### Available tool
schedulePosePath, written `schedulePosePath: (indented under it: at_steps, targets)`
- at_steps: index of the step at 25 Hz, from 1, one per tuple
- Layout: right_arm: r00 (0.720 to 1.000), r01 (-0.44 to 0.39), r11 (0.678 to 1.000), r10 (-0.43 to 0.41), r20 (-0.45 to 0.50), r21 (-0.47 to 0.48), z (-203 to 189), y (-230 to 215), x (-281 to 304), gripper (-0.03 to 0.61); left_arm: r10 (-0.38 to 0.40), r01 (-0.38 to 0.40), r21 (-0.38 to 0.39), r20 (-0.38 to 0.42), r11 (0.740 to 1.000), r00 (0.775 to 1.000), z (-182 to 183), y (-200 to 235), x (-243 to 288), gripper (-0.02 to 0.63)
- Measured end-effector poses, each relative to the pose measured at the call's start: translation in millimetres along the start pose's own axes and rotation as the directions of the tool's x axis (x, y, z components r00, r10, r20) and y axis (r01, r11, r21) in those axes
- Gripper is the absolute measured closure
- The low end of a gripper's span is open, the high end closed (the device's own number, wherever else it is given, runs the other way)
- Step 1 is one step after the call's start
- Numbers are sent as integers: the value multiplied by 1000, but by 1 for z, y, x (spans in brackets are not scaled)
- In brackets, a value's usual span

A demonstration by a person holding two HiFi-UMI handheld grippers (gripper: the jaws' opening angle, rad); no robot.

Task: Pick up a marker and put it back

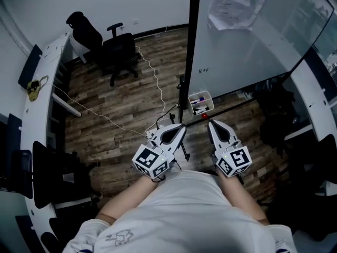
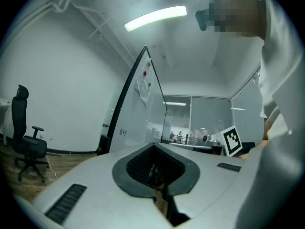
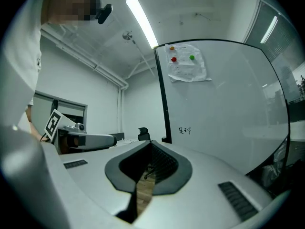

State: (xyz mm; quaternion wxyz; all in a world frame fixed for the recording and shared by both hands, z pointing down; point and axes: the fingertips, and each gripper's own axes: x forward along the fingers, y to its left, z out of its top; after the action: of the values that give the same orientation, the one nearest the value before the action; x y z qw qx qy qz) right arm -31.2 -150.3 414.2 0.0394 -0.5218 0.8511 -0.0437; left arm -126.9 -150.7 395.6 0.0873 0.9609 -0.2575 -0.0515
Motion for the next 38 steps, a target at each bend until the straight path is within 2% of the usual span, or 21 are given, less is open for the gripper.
schedulePosePath:
  at_steps: [8,14,19,25,31,38]
  targets:
    - [999,-41,999,41,14,28,5,1,-72,566,-5,5,-11,27,1000,1000,-8,-70,4,609]
    - [998,-60,998,61,21,-11,12,-2,-159,566,-27,27,-3,15,1000,1000,-31,-159,15,609]
    - [999,-44,999,44,12,20,8,-12,-237,566,-39,40,-17,12,999,999,-51,-235,22,609]
    - [1000,-16,1000,16,16,21,5,-19,-313,566,-38,37,-24,-18,999,999,-80,-305,14,609]
    - [1000,9,999,-10,5,54,-7,-12,-359,566,-49,47,-36,-51,998,997,-93,-348,-1,609]
    - [1000,17,997,-15,-19,77,-20,4,-379,568,-76,72,-52,-85,996,993,-110,-369,-12,609]
